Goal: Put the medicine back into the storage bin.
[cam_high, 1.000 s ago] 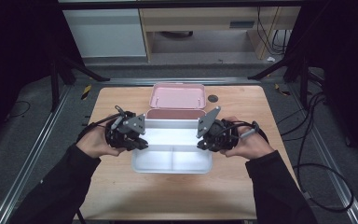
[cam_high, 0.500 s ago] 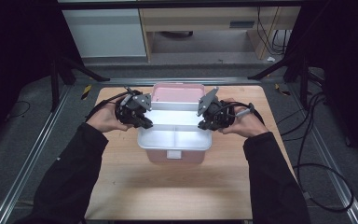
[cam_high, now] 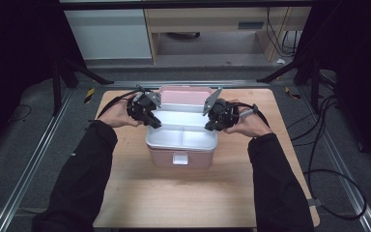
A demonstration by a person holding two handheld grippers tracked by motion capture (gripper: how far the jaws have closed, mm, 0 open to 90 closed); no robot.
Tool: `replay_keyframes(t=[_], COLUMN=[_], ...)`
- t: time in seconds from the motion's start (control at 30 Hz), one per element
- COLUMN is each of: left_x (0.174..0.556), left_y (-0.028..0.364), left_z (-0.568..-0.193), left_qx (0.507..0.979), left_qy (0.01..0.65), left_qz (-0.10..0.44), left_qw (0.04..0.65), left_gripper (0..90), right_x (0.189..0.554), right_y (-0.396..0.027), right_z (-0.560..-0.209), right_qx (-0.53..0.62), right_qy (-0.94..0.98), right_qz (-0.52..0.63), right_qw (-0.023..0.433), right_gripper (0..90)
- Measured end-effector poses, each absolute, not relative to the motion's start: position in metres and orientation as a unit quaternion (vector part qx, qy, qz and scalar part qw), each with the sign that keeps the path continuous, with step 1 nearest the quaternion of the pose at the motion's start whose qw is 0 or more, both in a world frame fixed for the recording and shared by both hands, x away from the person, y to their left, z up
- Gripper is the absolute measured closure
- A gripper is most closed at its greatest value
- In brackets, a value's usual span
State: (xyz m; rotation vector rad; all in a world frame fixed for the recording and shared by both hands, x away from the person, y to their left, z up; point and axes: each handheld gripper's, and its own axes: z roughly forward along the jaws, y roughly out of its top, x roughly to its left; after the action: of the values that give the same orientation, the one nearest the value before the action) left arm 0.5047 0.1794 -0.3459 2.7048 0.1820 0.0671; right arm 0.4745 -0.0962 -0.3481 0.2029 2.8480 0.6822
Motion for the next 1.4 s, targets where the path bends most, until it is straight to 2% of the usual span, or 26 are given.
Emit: replay_keyframes(t=[0.37, 0.7, 1.2, 1.27, 1.33, 1.4], left_x=[0.505, 0.505, 0.496, 0.494, 0.492, 0.492], left_y=[0.176, 0.179, 0.180, 0.181, 0.184, 0.189], left_z=[-0.363, -0.373, -0.374, -0.370, -0.365, -0.358], left_qx=[0.982, 0.978, 0.974, 0.971, 0.966, 0.962], left_qy=[0.057, 0.072, 0.087, 0.092, 0.104, 0.115], left_qz=[0.015, 0.000, 0.027, 0.042, 0.056, 0.068], left_qw=[0.180, 0.197, 0.207, 0.215, 0.229, 0.239], left_gripper=[85.4, 85.4, 84.0, 80.6, 70.4, 65.6], right_x=[0.478, 0.480, 0.481, 0.480, 0.478, 0.477], right_y=[-0.092, -0.094, -0.096, -0.096, -0.099, -0.103], right_z=[-0.366, -0.377, -0.378, -0.377, -0.373, -0.369], right_qx=[0.074, 0.078, 0.081, 0.085, 0.097, 0.109], right_qy=[0.967, 0.965, 0.964, 0.962, 0.953, 0.944], right_qz=[0.227, 0.236, 0.234, 0.238, 0.265, 0.286], right_qw=[0.088, 0.087, 0.097, 0.105, 0.110, 0.119], right_gripper=[86.6, 85.1, 82.5, 76.9, 72.1, 66.2])
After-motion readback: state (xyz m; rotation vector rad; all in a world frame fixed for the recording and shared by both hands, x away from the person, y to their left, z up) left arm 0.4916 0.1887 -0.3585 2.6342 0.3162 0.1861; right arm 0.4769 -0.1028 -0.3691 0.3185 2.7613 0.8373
